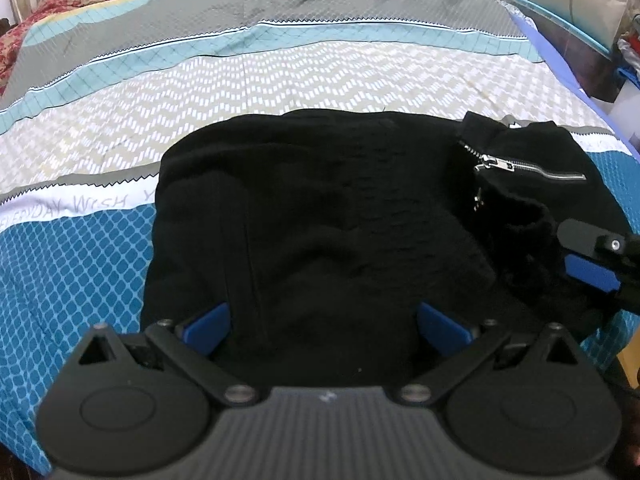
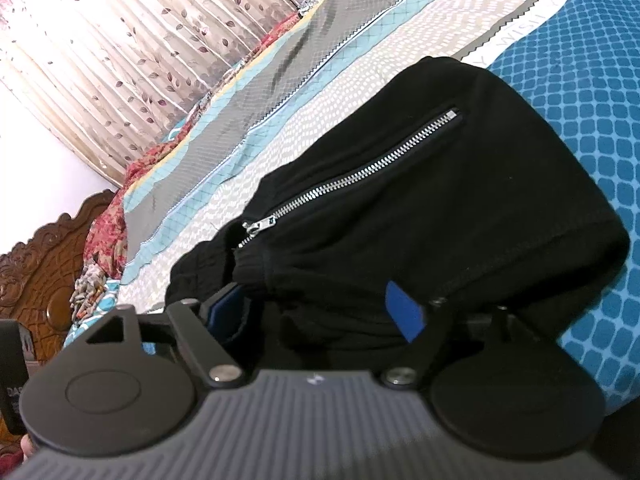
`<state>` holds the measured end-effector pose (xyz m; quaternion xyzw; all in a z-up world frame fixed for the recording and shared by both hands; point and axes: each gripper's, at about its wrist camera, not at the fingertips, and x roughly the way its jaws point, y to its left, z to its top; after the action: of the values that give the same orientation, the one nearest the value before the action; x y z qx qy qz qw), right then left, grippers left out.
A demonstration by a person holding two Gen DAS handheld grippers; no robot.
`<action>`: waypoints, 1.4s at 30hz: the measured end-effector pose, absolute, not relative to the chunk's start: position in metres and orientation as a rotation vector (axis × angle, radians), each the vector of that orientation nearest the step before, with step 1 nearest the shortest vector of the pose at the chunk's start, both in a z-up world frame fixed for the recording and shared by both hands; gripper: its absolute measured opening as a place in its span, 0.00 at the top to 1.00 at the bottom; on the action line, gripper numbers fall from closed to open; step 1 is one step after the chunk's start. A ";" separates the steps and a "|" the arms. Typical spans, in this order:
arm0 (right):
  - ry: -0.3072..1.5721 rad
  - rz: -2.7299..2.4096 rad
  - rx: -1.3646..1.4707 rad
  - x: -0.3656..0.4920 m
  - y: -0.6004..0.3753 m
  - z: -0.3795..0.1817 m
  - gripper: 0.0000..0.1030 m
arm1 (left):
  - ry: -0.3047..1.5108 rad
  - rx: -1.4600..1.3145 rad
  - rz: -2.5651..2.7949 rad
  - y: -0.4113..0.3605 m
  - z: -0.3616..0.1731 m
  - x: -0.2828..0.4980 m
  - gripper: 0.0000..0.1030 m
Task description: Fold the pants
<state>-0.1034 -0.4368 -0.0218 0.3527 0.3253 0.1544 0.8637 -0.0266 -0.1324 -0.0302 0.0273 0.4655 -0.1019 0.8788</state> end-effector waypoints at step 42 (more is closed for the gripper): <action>0.541 0.027 0.655 -0.121 -0.521 -0.017 0.31 | 0.888 0.044 -0.343 -0.168 0.070 0.012 0.00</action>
<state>-0.1212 -0.5206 -0.0171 0.3176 0.2625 0.0129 0.9111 0.0122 -0.1679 0.0700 0.0213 0.4272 -0.1652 0.8887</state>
